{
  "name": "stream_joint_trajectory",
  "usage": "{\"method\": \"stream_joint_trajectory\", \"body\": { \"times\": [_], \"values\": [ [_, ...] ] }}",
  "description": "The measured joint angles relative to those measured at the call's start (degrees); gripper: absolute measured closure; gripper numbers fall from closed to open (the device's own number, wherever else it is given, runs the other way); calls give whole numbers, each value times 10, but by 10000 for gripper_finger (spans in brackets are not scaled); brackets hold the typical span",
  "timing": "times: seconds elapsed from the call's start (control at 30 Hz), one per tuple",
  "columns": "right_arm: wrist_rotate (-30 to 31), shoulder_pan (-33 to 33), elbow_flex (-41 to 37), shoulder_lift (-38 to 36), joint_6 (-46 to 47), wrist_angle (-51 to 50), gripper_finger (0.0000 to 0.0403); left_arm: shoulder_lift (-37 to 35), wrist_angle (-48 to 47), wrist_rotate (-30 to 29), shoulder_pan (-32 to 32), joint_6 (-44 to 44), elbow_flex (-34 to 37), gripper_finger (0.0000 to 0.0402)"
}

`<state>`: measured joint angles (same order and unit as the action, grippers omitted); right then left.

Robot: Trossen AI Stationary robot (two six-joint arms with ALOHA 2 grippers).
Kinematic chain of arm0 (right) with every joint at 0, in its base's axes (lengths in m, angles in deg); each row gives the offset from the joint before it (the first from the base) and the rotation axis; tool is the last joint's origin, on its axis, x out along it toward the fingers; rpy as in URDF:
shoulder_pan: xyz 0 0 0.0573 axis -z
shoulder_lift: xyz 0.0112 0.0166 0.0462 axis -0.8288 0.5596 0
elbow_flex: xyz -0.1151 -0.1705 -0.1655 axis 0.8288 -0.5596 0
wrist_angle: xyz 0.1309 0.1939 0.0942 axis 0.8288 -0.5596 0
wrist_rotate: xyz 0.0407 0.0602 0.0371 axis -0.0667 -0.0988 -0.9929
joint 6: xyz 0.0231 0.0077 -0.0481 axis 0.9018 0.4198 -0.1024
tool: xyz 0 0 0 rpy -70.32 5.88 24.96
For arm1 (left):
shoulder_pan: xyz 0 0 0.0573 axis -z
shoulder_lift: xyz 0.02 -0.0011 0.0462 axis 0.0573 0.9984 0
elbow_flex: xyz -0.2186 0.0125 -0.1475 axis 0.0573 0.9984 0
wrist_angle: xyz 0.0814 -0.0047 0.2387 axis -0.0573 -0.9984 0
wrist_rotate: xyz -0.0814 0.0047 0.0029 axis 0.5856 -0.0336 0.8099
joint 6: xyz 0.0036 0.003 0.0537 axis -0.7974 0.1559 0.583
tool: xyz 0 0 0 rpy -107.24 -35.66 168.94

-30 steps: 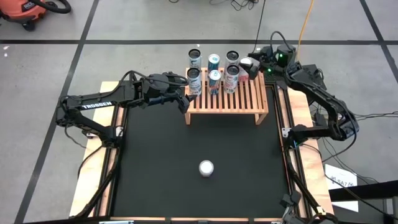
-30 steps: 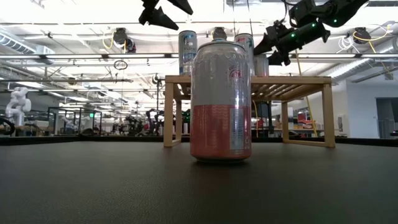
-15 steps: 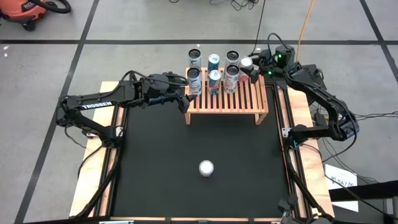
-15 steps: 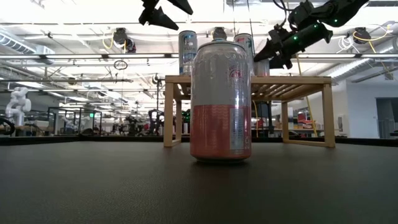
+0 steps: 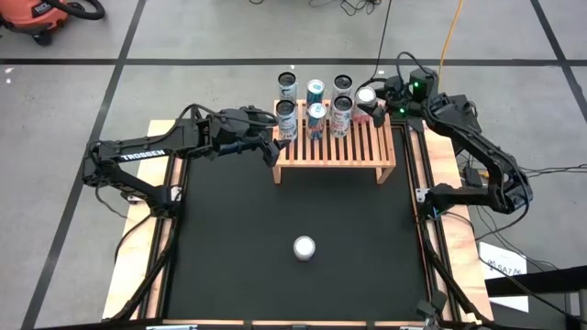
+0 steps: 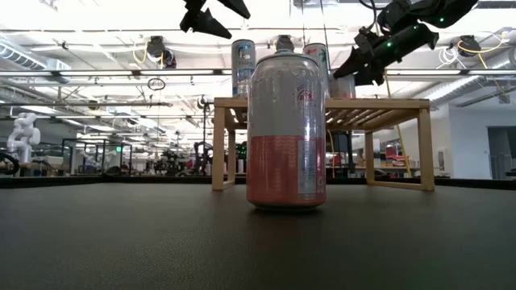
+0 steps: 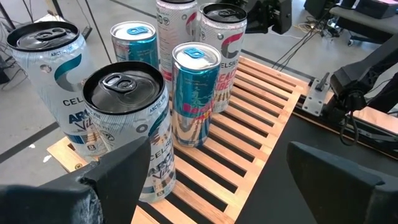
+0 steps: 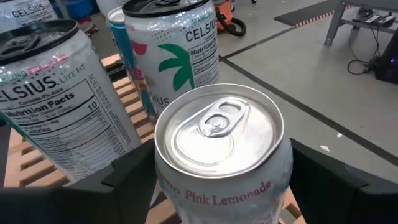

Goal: Place canned beverage on shelf
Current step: Put the white soda can on the shelf, then put the white soda can on the shelf aligned with the other white soda can

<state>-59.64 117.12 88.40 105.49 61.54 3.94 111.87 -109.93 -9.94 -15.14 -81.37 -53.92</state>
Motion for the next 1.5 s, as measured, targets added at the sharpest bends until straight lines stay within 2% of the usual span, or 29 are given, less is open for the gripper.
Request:
{"method": "stream_joint_trajectory", "body": {
  "times": [0.3,0.63,0.97,1.23,1.5],
  "values": [
    [-6,9,1,17,-15,-16,106,0,2,0,0,0,0,27],
    [6,19,-1,2,-1,-24,61,0,2,8,0,0,0,27],
    [4,23,-1,-13,15,-13,58,0,-1,11,0,0,0,27],
    [5,23,-1,-68,46,-17,57,0,-1,11,0,0,0,27],
    [65,0,-1,-158,83,-81,57,-4,-31,15,14,3,0,27]
  ]
}}
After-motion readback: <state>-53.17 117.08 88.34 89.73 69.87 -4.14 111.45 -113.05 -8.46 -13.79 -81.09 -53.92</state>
